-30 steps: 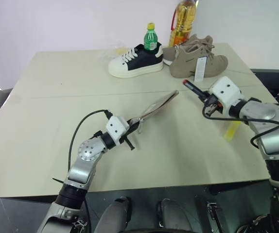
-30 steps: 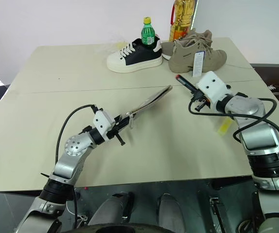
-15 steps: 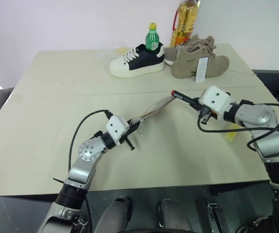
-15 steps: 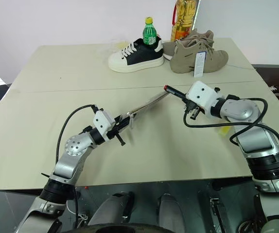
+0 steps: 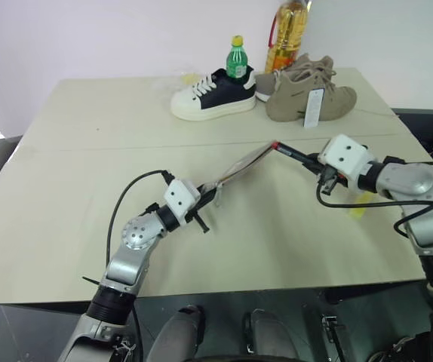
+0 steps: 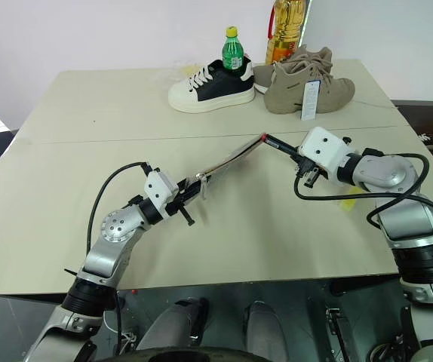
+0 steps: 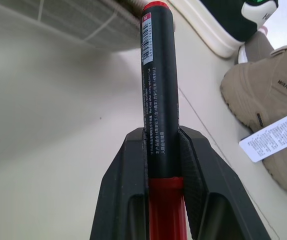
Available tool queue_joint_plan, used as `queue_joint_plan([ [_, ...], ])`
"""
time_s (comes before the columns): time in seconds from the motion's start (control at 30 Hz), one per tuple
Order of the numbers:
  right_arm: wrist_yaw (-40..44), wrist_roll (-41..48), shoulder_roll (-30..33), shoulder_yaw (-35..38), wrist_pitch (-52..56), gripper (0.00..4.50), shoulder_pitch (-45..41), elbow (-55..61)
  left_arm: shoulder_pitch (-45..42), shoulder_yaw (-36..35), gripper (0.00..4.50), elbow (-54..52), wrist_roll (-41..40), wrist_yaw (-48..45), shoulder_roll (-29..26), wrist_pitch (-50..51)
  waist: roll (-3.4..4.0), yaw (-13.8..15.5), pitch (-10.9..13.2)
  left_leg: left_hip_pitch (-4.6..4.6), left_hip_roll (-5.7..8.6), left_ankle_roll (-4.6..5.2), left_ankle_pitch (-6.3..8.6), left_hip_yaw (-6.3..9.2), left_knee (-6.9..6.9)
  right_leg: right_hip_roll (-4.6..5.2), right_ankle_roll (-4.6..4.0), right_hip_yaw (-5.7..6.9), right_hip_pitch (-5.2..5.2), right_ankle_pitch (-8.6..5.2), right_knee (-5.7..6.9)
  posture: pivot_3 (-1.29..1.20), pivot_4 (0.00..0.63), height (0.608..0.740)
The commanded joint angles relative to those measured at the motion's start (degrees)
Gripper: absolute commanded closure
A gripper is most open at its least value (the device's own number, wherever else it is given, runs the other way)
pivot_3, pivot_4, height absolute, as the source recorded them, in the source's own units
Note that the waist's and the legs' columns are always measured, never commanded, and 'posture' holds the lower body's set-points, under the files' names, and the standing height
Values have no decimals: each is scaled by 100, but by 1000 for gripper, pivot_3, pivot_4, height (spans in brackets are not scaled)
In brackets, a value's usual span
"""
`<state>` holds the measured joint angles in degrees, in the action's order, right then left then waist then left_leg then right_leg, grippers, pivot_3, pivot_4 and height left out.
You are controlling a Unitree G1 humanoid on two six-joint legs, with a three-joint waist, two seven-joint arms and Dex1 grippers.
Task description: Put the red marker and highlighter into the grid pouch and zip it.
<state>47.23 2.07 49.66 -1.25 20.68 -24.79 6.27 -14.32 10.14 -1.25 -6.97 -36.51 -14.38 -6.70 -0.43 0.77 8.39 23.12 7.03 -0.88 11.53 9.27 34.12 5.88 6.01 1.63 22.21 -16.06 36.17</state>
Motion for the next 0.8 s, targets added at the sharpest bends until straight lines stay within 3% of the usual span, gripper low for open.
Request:
queue_joint_plan([
  [0.03, 70, 105, 117, 259, -45, 4175, -24, 204, -88, -85, 4500, -140, -107, 25, 27, -64, 0, 0, 0, 0, 0, 0, 0, 0, 0, 0, 0, 0, 0, 0, 0, 0, 150, 738],
  [0.8, 218, -169, 192, -93, -228, 4175, 12, 277, -40, 43, 4500, -213, -35, -146, -61, -109, 0, 0, 0, 0, 0, 0, 0, 0, 1, 0, 0, 0, 0, 0, 0, 0, 150, 738],
])
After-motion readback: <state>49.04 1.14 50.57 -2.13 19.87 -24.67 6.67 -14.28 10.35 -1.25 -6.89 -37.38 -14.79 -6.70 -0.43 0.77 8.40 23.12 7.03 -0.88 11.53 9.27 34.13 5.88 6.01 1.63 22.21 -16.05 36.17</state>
